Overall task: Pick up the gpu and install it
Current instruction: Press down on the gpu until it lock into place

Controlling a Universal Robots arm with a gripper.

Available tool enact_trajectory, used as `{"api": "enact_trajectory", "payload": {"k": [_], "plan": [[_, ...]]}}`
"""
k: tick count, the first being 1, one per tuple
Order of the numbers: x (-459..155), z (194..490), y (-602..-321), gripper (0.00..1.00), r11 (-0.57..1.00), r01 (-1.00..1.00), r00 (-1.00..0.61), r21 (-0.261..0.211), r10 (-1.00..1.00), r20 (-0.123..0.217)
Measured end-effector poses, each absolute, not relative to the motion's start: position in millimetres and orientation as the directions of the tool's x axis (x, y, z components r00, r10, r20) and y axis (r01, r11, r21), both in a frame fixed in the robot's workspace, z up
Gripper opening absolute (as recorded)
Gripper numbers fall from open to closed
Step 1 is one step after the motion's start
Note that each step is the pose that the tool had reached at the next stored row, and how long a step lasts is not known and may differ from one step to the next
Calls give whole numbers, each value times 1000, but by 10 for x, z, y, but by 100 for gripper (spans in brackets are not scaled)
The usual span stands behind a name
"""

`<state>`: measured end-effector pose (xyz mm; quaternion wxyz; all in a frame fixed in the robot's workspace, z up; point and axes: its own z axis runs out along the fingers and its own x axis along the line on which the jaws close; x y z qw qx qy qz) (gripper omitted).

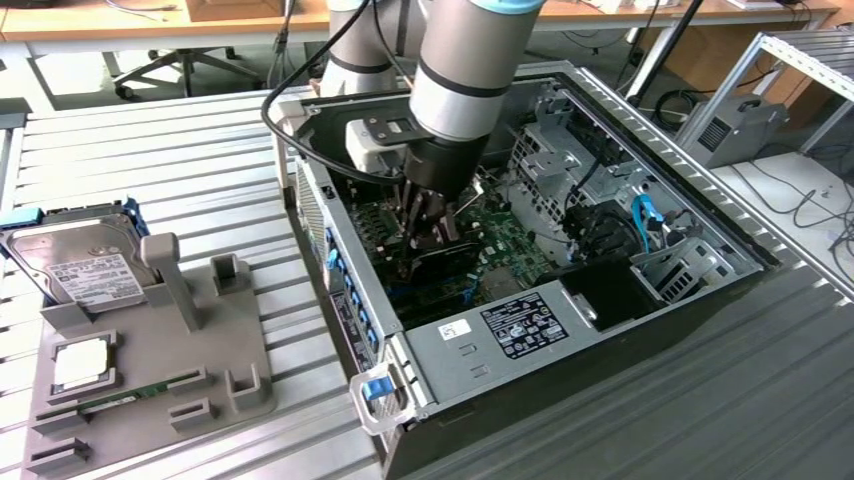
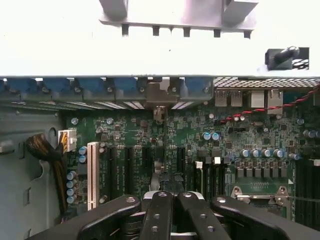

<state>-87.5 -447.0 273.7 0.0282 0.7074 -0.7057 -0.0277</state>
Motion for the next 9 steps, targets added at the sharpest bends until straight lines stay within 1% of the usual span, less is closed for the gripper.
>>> {"api": "enact_trajectory", "payload": {"k": [9], "plan": [[-878,2691,-4468,11,-2,-997,3,79,-1000,9]]}}
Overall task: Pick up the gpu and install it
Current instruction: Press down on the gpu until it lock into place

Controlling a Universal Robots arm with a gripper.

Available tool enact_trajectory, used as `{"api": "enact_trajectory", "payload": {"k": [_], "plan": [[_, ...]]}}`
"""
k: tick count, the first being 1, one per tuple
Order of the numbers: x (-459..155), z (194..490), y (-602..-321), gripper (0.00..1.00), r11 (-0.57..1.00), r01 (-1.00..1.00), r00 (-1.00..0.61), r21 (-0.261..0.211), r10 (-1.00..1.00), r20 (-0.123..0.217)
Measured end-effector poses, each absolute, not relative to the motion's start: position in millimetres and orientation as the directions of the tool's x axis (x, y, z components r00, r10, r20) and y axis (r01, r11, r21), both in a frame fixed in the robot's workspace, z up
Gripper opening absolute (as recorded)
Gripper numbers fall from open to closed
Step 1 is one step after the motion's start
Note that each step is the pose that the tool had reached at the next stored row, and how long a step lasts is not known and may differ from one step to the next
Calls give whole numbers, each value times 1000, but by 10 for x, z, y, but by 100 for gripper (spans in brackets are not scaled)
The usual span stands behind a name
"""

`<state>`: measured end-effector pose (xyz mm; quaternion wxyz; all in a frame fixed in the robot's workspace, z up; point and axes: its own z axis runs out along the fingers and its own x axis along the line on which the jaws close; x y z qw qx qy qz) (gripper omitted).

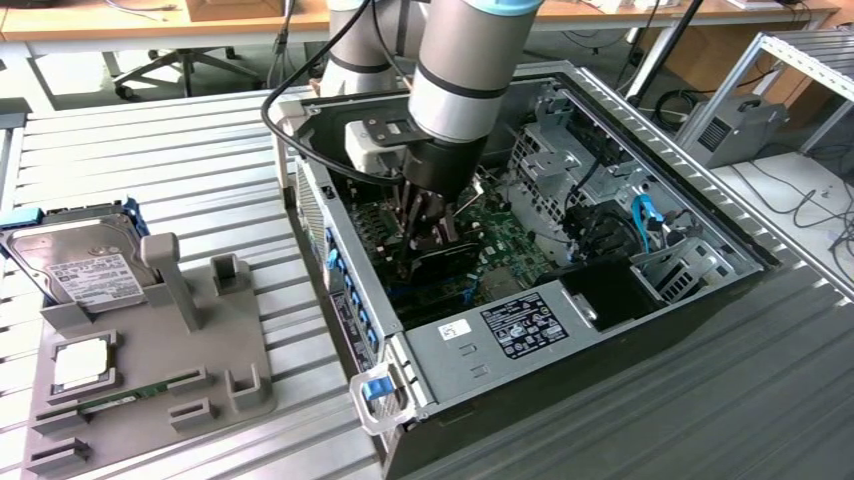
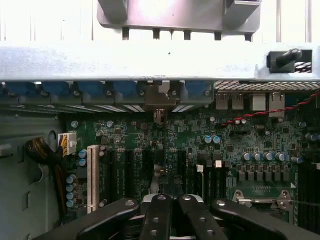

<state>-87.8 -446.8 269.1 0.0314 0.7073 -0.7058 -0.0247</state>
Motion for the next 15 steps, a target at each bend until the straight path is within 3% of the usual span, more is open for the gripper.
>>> {"api": "enact_trajectory", "payload": {"k": [15], "plan": [[-768,2788,-4468,11,-1,-997,3,78,-1000,15]]}}
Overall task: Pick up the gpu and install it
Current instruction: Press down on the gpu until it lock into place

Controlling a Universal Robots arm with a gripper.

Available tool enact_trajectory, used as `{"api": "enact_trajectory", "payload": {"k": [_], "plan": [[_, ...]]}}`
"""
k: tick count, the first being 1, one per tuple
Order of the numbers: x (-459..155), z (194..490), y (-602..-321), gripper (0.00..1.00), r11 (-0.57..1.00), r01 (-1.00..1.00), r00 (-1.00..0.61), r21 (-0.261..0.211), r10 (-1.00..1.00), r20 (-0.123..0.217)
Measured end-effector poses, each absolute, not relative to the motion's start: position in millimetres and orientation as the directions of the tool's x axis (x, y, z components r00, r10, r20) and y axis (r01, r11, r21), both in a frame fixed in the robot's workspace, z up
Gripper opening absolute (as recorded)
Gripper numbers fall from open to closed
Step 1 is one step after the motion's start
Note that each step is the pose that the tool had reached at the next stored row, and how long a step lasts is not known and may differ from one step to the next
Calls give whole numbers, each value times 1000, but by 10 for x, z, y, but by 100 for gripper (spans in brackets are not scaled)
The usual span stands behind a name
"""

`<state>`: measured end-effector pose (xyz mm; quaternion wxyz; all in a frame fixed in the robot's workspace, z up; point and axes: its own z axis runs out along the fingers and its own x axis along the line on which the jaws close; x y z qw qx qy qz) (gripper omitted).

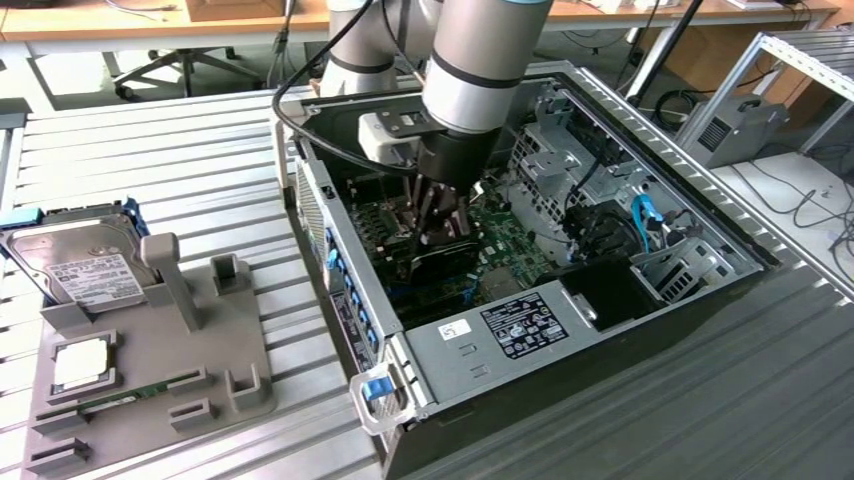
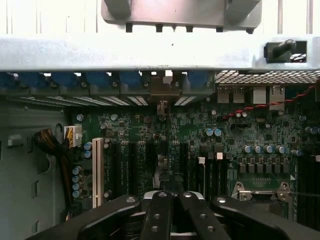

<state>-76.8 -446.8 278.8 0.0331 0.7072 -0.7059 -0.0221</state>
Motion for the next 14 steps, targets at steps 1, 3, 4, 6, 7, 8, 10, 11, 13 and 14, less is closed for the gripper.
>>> {"api": "enact_trajectory", "payload": {"k": [1,3,4,6,7,8,10,11,13,14], "plan": [[-723,2788,-4468,11,-1,-997,3,78,-1000,15],[-629,2788,-4468,11,-1,-997,2,79,-1000,16],[-588,2788,-4468,11,-1,-997,3,80,-1000,15],[-508,2789,-4468,11,-1,-997,3,81,-1000,16],[-476,2788,-4468,11,-1,-997,3,81,-1000,16],[-445,2788,-4468,11,-1,-997,3,81,-1000,16],[-390,2789,-4468,11,-1,-997,3,81,-1000,16],[-357,2791,-4467,11,-1,-997,3,81,-1000,16],[-333,2815,-4460,11,-1,-997,3,81,-1000,15],[-328,2849,-4455,11,-1,-997,2,81,-1000,15]]}}
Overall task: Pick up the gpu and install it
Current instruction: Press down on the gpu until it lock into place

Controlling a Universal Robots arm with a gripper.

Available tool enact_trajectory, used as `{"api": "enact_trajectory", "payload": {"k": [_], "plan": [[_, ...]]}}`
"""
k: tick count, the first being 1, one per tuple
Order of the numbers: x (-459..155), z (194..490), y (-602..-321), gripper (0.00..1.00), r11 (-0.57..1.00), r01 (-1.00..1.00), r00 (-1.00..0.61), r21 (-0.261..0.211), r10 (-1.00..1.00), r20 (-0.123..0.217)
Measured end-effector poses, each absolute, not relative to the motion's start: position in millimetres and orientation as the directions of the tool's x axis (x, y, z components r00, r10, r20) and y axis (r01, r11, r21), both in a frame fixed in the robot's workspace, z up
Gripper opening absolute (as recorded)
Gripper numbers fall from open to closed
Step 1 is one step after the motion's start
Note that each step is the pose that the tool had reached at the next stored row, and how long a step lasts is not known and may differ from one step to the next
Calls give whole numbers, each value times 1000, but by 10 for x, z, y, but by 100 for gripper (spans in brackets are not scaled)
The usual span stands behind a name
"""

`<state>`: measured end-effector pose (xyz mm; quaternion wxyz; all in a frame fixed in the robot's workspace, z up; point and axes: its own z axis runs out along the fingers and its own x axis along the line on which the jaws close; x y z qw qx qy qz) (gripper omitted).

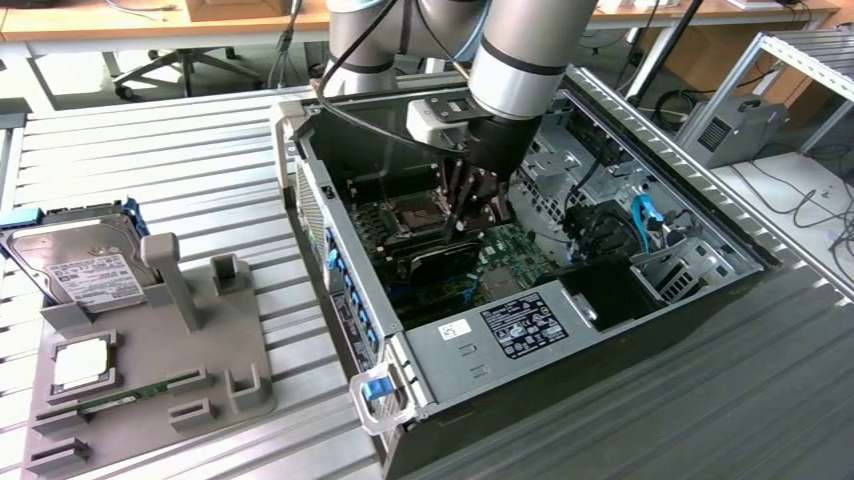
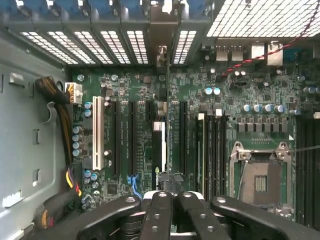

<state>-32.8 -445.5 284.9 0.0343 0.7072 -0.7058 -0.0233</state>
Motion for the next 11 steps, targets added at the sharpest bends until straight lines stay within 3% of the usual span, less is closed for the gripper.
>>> {"api": "enact_trajectory", "payload": {"k": [11], "plan": [[-328,2955,-4452,11,-1,-997,3,81,-1000,15]]}}
